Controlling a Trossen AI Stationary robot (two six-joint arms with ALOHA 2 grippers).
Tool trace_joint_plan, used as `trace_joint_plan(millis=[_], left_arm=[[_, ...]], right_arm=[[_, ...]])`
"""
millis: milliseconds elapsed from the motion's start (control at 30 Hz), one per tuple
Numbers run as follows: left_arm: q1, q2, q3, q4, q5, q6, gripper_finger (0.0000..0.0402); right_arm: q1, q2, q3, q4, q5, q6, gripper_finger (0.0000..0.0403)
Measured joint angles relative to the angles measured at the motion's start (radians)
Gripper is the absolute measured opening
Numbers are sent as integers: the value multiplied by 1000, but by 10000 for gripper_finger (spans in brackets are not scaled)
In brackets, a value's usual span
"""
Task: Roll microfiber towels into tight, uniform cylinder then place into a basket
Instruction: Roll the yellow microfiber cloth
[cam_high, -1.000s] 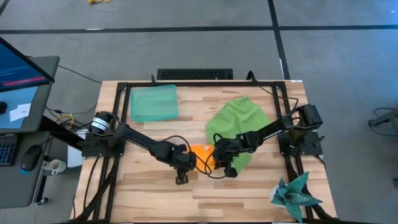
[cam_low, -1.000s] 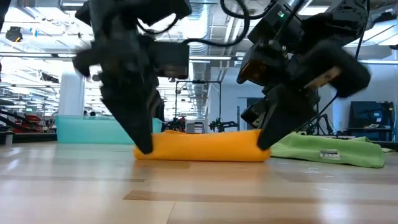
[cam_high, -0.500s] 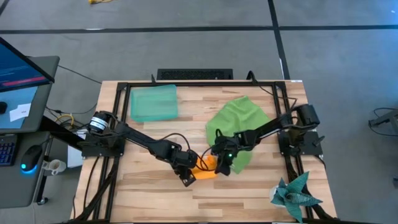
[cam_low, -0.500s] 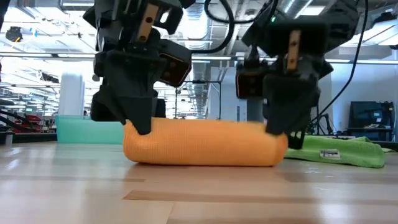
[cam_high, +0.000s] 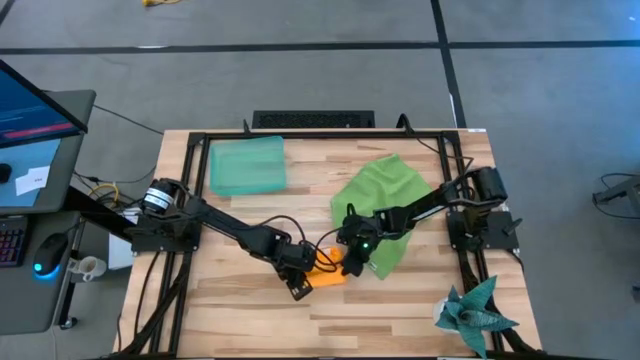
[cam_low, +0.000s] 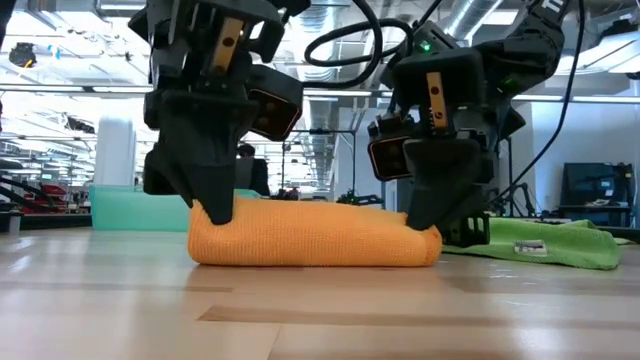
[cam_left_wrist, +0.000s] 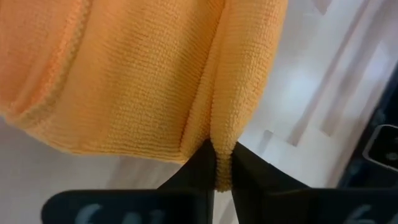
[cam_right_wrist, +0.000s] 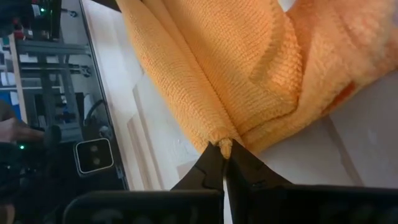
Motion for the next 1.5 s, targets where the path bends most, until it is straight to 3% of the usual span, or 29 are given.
trace_joint_plan(millis=[400,567,833,1000,1167,1333,1500], left_arm=[[-2,-2,-1,-135,2,103,139],[-40,-8,-1,-179,-98,164,147],[-198,-27,70,-174,-413,287,128],[-259,-27,123,-88,-598,418,110],[-226,-21,126,23,-595,545,67],[-169,-20,90,42,-581,557,10],[-135,-19,46,67,-512,553,7]], right_arm=[[0,0,3,-20,4,11,12],[0,0,3,-19,9,18,17],[0,0,3,-19,11,9,14],[0,0,3,-19,11,6,17],[0,0,3,-19,11,0,13],[0,0,3,-17,11,-2,18],[0,0,2,-17,11,-6,13]])
